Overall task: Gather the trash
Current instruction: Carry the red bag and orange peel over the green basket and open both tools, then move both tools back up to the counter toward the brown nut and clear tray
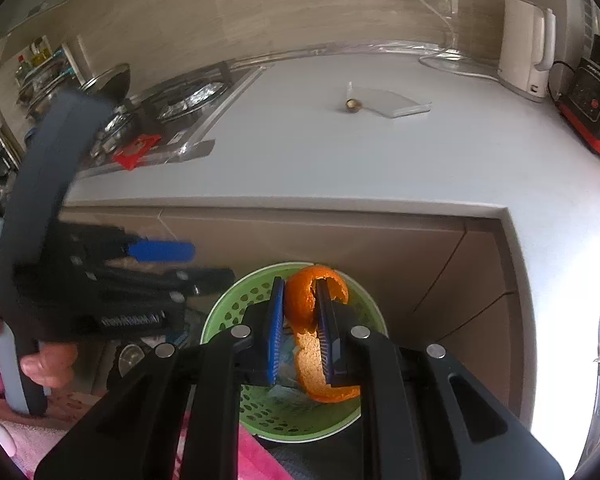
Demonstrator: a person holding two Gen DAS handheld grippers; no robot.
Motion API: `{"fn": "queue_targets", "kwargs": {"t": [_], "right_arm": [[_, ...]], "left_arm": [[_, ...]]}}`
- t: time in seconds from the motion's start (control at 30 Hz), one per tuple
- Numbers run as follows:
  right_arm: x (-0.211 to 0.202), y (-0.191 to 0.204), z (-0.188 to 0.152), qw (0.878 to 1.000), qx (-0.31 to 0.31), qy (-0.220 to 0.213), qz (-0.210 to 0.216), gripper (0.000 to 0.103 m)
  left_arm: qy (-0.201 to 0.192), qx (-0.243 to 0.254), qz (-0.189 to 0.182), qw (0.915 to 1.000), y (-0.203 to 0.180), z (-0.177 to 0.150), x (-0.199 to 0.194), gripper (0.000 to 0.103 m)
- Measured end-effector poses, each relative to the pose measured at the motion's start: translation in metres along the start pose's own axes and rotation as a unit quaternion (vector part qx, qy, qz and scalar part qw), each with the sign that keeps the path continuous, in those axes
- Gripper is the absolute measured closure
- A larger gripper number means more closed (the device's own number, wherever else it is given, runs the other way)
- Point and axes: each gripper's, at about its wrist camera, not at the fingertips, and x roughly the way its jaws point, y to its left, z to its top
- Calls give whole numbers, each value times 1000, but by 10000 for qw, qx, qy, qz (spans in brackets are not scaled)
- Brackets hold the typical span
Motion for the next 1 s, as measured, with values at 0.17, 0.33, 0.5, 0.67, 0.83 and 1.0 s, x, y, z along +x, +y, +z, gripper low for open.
{"fn": "queue_targets", "kwargs": {"t": [0.17, 0.33, 0.5, 0.67, 0.83, 1.0], "right_arm": [[26, 8, -19, 9991, -32, 367, 223, 86], [64, 13, -41, 9954, -28, 882, 381, 79], [76, 14, -51, 9930, -28, 1122, 358, 43], [65, 11, -40, 9953, 58, 893, 358, 28], [54, 4, -26, 9960, 195, 734, 468, 22], [42, -1, -13, 9977, 167, 542, 369, 22]], "left_arm": [[-268, -38, 243, 9993, 9, 1, -20, 42], [-474, -139, 556, 9972, 19, 4, -32, 31], [-526, -237, 652, 9962, 25, 5, -38, 27], [-629, -320, 655, 9954, 25, 7, -45, 24], [-754, -340, 696, 9941, 23, 12, -51, 21], [-843, -354, 707, 9933, 21, 21, -55, 21]]}}
